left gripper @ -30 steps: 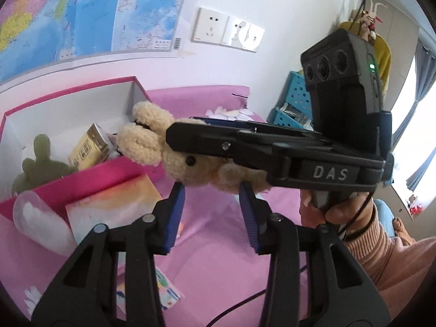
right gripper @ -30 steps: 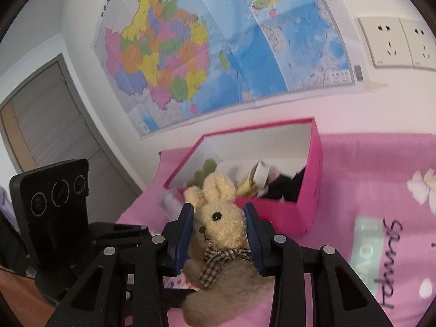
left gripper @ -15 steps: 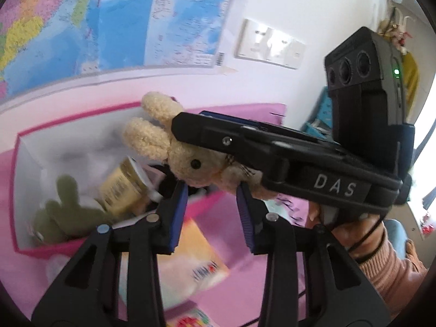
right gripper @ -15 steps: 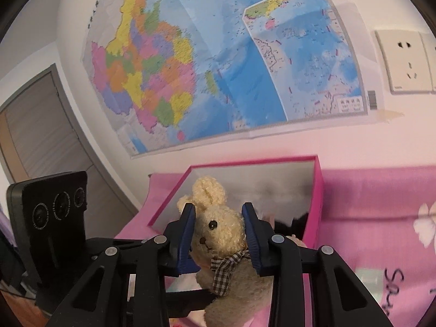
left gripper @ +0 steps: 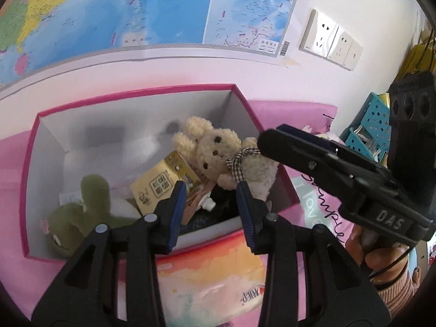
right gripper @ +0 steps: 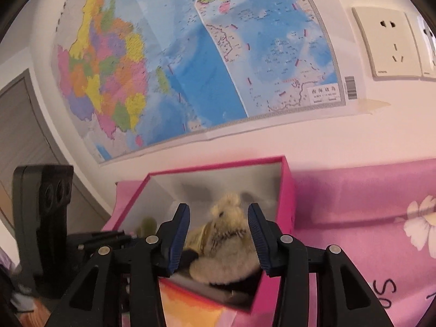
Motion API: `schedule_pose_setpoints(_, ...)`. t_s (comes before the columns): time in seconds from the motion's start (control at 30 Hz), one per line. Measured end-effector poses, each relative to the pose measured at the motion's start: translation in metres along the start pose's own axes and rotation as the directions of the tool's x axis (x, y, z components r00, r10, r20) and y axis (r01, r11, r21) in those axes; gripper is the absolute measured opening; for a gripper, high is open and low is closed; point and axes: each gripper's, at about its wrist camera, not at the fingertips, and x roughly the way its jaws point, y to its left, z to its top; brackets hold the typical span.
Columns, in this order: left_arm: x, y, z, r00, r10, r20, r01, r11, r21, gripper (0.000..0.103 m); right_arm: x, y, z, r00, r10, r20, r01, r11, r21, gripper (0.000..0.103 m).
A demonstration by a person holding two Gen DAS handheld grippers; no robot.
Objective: Organize soft objects
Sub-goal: 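Carry the bunny into the pink box and open the right gripper, then move the right gripper back toward the clear medical tape bag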
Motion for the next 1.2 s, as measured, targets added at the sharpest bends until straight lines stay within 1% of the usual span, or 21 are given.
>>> schedule_pose_setpoints(0.03, -0.003, 0.000, -0.003, 1.000, -0.003, 0.005, 0.003, 1.000, 0.001, 0.040, -0.001, 0.000, -0.003, 1.000, 0.002, -0.006, -0.002, 1.000, -0.003, 0.045)
schedule_pose_setpoints(0.1, -0.007, -0.001, -0.006, 1.000, 0.011, 0.018, -0.012, 1.000, 0.011, 0.040, -0.004, 0.002, -0.008, 1.000, -0.027, -0.014, 0.027, 0.999, -0.023, 0.045)
schedule_pose_setpoints(0.13, -0.010, -0.003, -0.007, 0.999, 0.028, 0.027, -0.029, 0.999, 0.020, 0.040, -0.003, 0.004, -0.010, 0.999, -0.031, -0.024, 0.031, 0.999, -0.033, 0.045)
schedule_pose_setpoints(0.17, -0.012, -0.004, -0.008, 0.997, 0.064, 0.039, -0.065, 0.998, 0.027, 0.040, -0.002, 0.005, -0.013, 0.999, -0.032, -0.035, 0.031, 0.999, -0.040, 0.045)
schedule_pose_setpoints(0.2, -0.014, -0.004, -0.009, 0.996, 0.077, 0.047, -0.078, 0.997, 0.026, 0.040, -0.001, 0.006, -0.015, 0.998, -0.035, -0.042, 0.033, 0.998, -0.046, 0.045)
schedule_pose_setpoints(0.27, -0.019, -0.003, -0.011, 0.996, 0.068, 0.054, -0.069, 0.997, 0.022, 0.040, 0.003, 0.007, -0.018, 0.998, -0.041, -0.056, 0.038, 0.998, -0.055, 0.045)
schedule_pose_setpoints(0.37, -0.029, -0.004, -0.014, 0.993, 0.090, 0.082, -0.092, 0.995, 0.032, 0.040, 0.013, 0.010, -0.020, 0.994, -0.068, -0.085, 0.062, 0.995, -0.076, 0.045)
schedule_pose_setpoints(0.5, -0.050, -0.005, -0.024, 0.990, 0.073, 0.119, -0.080, 0.995, 0.052, 0.041, 0.020, 0.014, -0.018, 0.993, -0.068, -0.101, 0.060, 0.995, -0.078, 0.045)
schedule_pose_setpoints(0.6, -0.067, -0.003, -0.035, 0.989, 0.041, 0.141, -0.050, 0.997, 0.064, 0.042, 0.013, 0.016, -0.020, 0.994, -0.039, -0.097, 0.033, 0.997, -0.064, 0.045)
schedule_pose_setpoints(0.7, -0.083, 0.002, -0.050, 0.988, 0.011, 0.155, -0.022, 0.997, 0.073, 0.046, 0.001, 0.020, -0.026, 0.995, -0.013, -0.098, 0.007, 0.998, -0.061, 0.046)
schedule_pose_setpoints(0.83, -0.103, 0.011, -0.074, 0.985, -0.021, 0.172, 0.009, 0.998, 0.068, 0.047, -0.030, 0.027, -0.043, 0.995, 0.048, -0.088, -0.053, 0.997, -0.057, 0.049)
schedule_pose_setpoints(0.9, -0.111, 0.017, -0.086, 0.985, -0.022, 0.173, 0.013, 0.998, 0.056, 0.048, -0.046, 0.031, -0.052, 0.993, 0.082, -0.080, -0.087, 0.994, -0.064, 0.051)
schedule_pose_setpoints(0.93, -0.113, 0.020, -0.093, 0.985, -0.029, 0.168, 0.021, 0.999, 0.050, 0.048, -0.051, 0.033, -0.055, 0.992, 0.095, -0.079, -0.100, 0.993, -0.066, 0.051)
schedule_pose_setpoints(1.03, -0.116, 0.029, -0.111, 0.988, -0.017, 0.153, 0.013, 1.000, 0.025, 0.049, -0.068, 0.038, -0.069, 0.988, 0.133, -0.083, -0.138, 0.988, -0.063, 0.055)
schedule_pose_setpoints(1.2, -0.109, 0.042, -0.142, 0.996, -0.010, 0.090, 0.013, 0.999, -0.035, 0.049, -0.076, 0.046, -0.096, 0.978, 0.159, -0.134, -0.168, 0.984, -0.058, 0.057)
